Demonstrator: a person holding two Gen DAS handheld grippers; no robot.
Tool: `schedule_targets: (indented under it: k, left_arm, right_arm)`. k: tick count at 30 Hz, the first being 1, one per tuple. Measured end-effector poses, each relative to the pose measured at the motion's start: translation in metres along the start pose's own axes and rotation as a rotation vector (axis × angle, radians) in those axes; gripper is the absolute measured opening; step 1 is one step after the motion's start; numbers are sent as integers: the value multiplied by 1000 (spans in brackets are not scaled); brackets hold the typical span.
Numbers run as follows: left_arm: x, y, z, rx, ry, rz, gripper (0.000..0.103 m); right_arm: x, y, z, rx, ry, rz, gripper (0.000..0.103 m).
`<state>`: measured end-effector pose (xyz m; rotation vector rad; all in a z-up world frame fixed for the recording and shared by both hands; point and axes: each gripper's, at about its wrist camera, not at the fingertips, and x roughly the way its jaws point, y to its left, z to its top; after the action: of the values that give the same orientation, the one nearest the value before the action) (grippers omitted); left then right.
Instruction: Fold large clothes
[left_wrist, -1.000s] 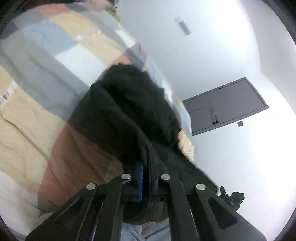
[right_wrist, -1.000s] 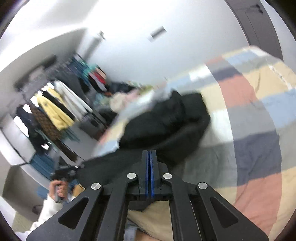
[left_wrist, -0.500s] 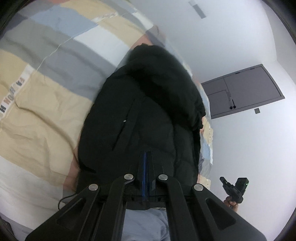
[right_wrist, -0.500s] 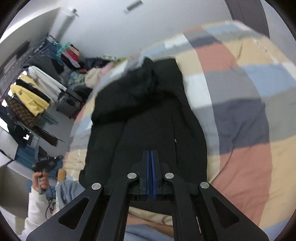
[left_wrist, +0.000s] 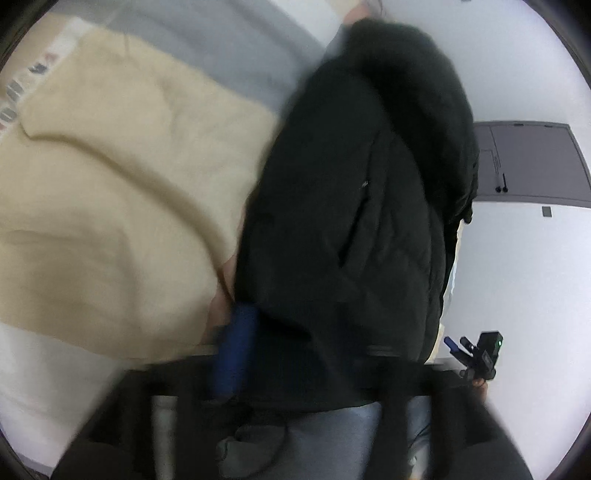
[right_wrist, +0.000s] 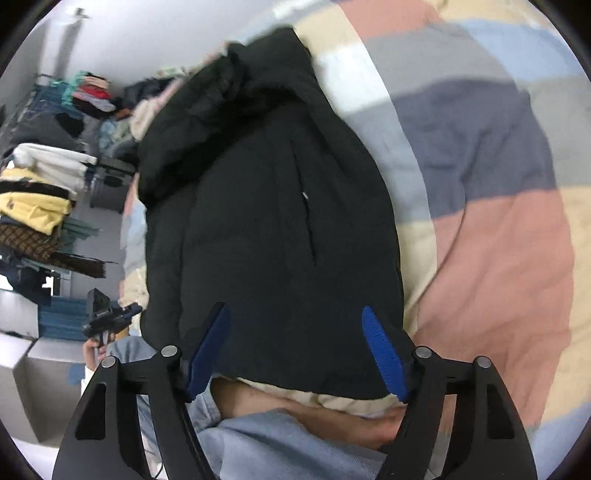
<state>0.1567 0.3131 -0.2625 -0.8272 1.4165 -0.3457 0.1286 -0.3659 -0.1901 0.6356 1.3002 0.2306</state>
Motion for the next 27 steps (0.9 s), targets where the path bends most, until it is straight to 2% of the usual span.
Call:
schedule_targets:
  k: [4,8,12,16,18,23,24,27]
  left_arm:
    - [7,9,8,6,8,-3,74]
    - [29,13,18,16,73,-27,75]
    - [54,18,28,21,165,-76,75]
    - [66,16,39,46,192,-97,75]
    - [71,13,42,71,203,-115,75]
    - [69,-7,39,179,211,-179,75]
    - [67,-11,38,203,214,-198,75]
    - [65,-22,34,230,228,-264,73]
  right_arm:
    - [16,-12,6,37,62,-25,87]
    - [36,-33,15,101,128,-21,97]
    - [41,-48,17,146,143,-14,100]
    - [48,-62,21,176,157,-20,100]
    - [63,-69,22,194,197,31,100]
    - [74,-58,25,123,238,106,100]
    - [75,-48,24,69,247,135,100]
    - [73,-37,21,3,256,140,102]
